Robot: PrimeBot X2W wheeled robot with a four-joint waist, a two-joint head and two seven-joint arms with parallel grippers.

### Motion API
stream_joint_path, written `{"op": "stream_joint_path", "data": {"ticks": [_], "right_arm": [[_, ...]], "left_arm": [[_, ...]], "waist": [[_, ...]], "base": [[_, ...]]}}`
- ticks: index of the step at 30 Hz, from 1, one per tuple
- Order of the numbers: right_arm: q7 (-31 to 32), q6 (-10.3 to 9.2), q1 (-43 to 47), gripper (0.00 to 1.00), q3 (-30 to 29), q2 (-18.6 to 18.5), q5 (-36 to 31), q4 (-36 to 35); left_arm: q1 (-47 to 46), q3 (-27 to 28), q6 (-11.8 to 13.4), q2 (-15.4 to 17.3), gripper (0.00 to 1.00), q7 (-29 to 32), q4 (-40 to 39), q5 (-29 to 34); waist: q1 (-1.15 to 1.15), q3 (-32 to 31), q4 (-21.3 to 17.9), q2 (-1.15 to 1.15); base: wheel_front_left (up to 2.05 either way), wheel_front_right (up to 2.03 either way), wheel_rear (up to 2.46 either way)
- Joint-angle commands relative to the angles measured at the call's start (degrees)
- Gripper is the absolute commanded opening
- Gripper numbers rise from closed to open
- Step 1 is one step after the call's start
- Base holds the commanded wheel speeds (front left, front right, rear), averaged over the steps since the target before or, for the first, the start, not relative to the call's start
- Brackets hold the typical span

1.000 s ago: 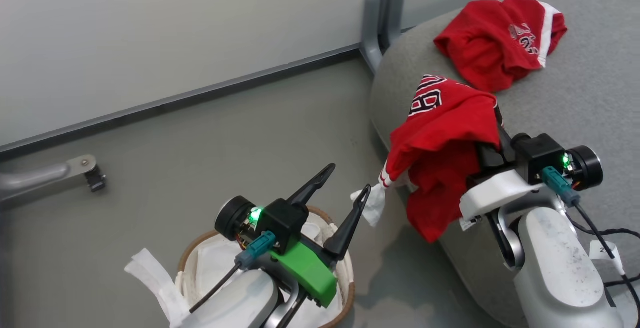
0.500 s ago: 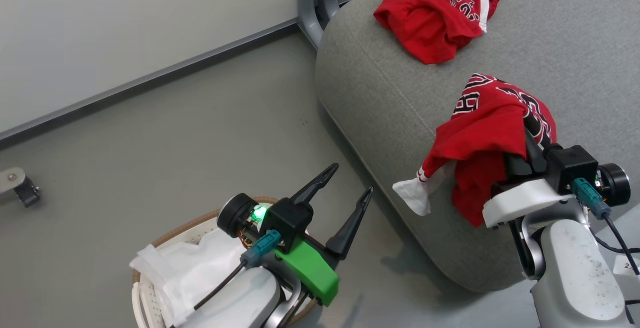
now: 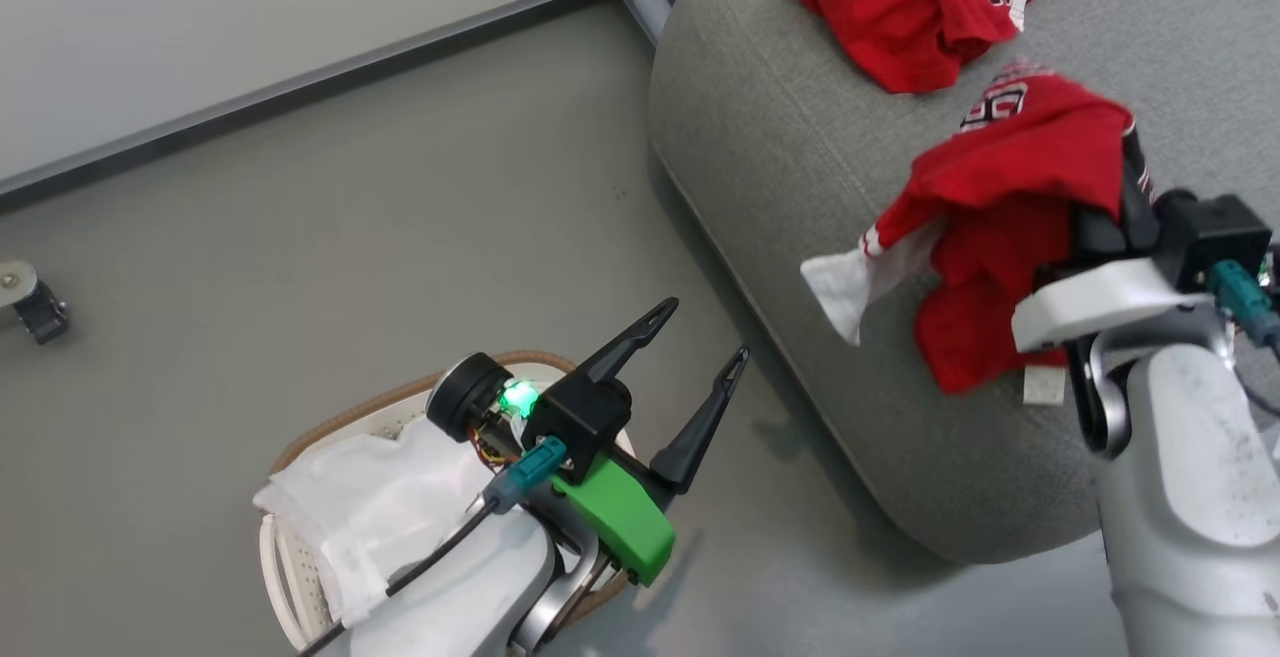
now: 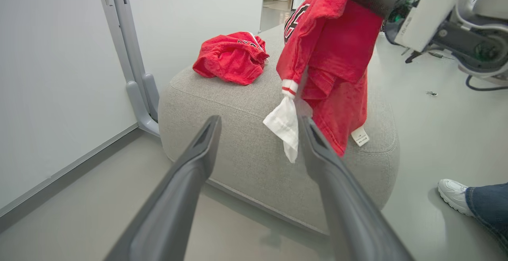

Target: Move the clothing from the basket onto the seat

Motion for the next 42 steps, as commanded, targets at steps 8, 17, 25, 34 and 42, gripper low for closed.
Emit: {"op": "stream_joint_path", "data": {"ticks": [8, 17, 25, 34, 42], "right_arm": [[3.6, -0.08, -17.5, 0.00, -2.2, -4.3, -4.7, 2.4], [7.7, -0.08, -36.2, 0.00, -5.7, -16.6, -5.4, 9.3], [13.5, -0.08, -42.3, 0.00, -10.9, -27.7, -10.1, 18.2], [11.0, -0.08, -38.3, 0.00, -16.0, -26.0, -12.3, 27.0], [7.5, -0.08, -36.2, 0.00, -17.8, -22.4, -15.3, 33.6]], "left_arm": [[-3.3, -0.1, 1.4, 2.0, 1.00, 2.0, -3.6, 2.1], [-6.6, -0.6, 2.3, 3.8, 1.00, 5.1, -8.5, 4.4], [-8.9, -0.6, 2.4, 5.2, 1.00, 6.2, -10.9, 5.7], [-9.5, -0.9, 2.9, 5.9, 1.00, 6.9, -12.3, 6.1], [-9.3, -0.3, 3.5, 6.8, 1.00, 7.2, -12.4, 5.4]], "waist": [[0.00, 7.2, 2.7, 0.00], [0.00, 14.8, 7.2, 0.00], [0.00, 19.7, 12.4, 0.00], [0.00, 22.4, 14.5, 0.00], [0.00, 23.0, 13.3, 0.00]], "base": [[0.00, 0.00, 0.00], [0.00, 0.00, 0.00], [0.00, 0.00, 0.00], [0.00, 0.00, 0.00], [0.00, 0.00, 0.00]]}}
